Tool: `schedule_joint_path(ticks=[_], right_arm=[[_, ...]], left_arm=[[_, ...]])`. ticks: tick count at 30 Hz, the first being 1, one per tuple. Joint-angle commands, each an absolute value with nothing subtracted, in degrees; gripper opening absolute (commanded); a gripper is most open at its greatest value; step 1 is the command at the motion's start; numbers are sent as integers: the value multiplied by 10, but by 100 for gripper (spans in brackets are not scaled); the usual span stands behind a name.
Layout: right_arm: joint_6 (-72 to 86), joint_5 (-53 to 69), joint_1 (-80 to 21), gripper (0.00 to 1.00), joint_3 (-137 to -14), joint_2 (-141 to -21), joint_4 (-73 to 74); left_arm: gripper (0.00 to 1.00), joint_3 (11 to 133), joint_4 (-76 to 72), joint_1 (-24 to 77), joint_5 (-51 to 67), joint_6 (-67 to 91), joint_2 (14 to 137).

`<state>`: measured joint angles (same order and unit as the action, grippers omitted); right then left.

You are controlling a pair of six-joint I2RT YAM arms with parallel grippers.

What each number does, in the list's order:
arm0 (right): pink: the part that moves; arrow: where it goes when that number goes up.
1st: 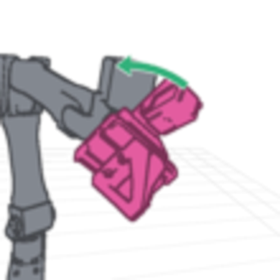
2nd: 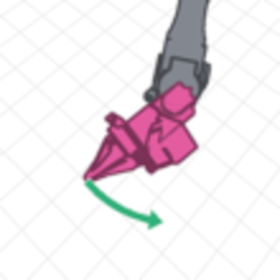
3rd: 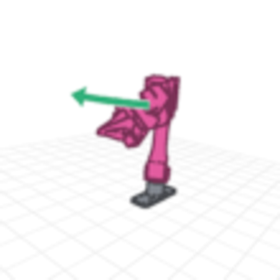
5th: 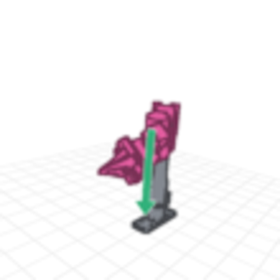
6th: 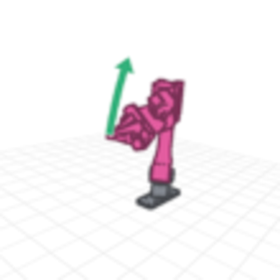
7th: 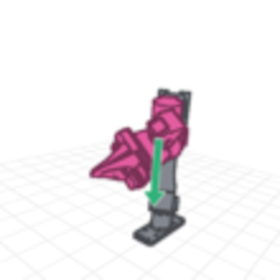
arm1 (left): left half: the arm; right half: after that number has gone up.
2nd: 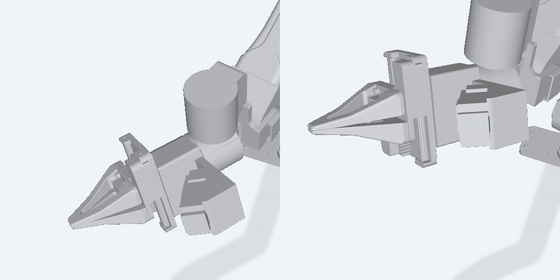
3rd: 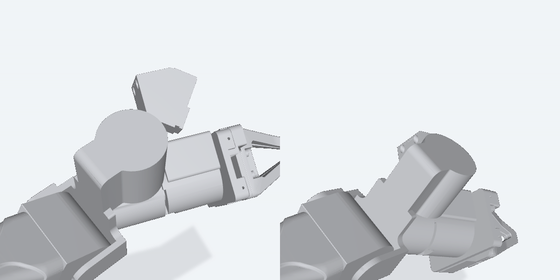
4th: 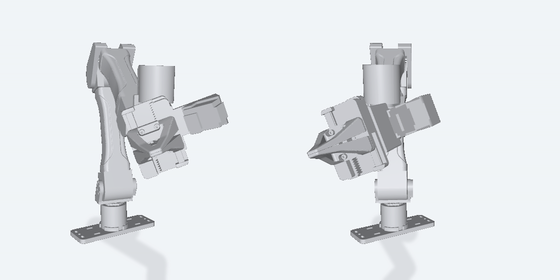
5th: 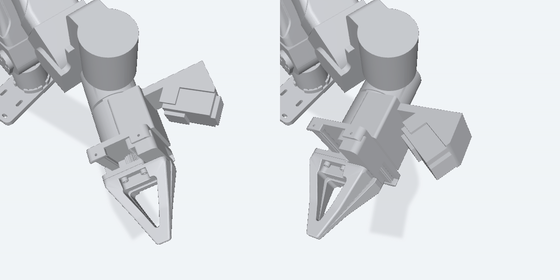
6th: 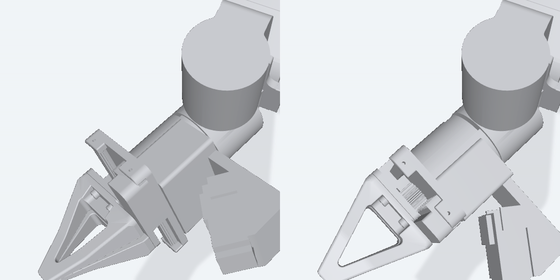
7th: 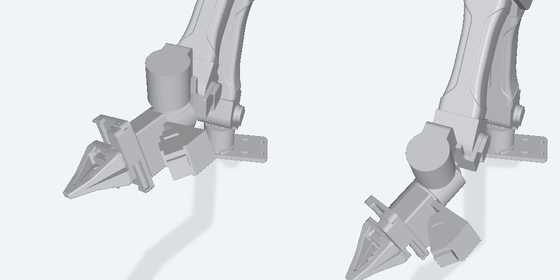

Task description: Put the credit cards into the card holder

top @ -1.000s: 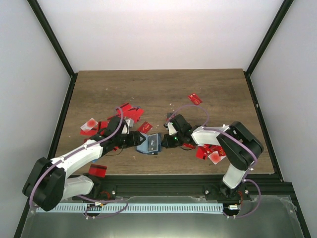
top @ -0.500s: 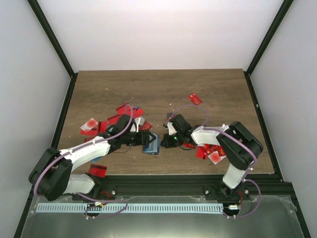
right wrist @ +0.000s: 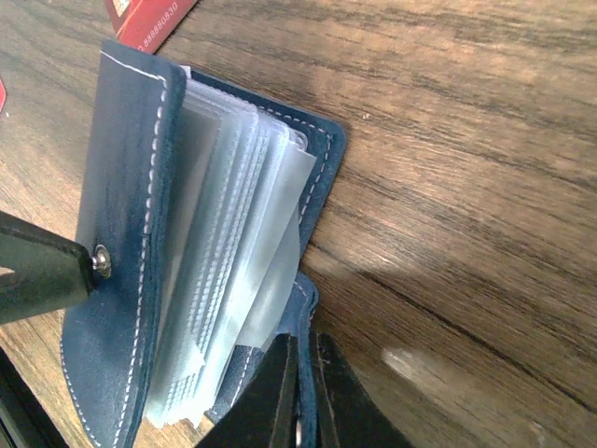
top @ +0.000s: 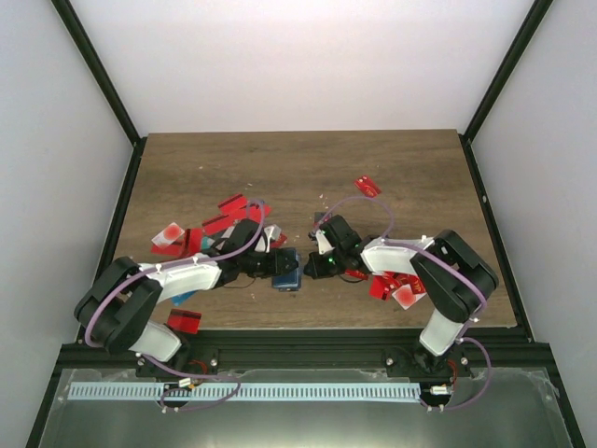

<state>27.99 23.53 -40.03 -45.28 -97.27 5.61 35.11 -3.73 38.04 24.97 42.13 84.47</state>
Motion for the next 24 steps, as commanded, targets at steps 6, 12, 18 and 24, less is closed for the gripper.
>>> schedule_joint_path(ticks=[6,12,18,24], right_arm=[[278,254,-402,5,-472,-929,69],[284,285,-402,5,-484,-931,66],[297,345,-402,17,-480,-938,35],[317,387,-403,22,-480,-972,-1]], left_arm=[[12,339,-17,386,201,425,841],[4,333,-15,387,190,429,863],[4,332,-23,390,191,428,881],[4,333,-30,391,197,427,887]])
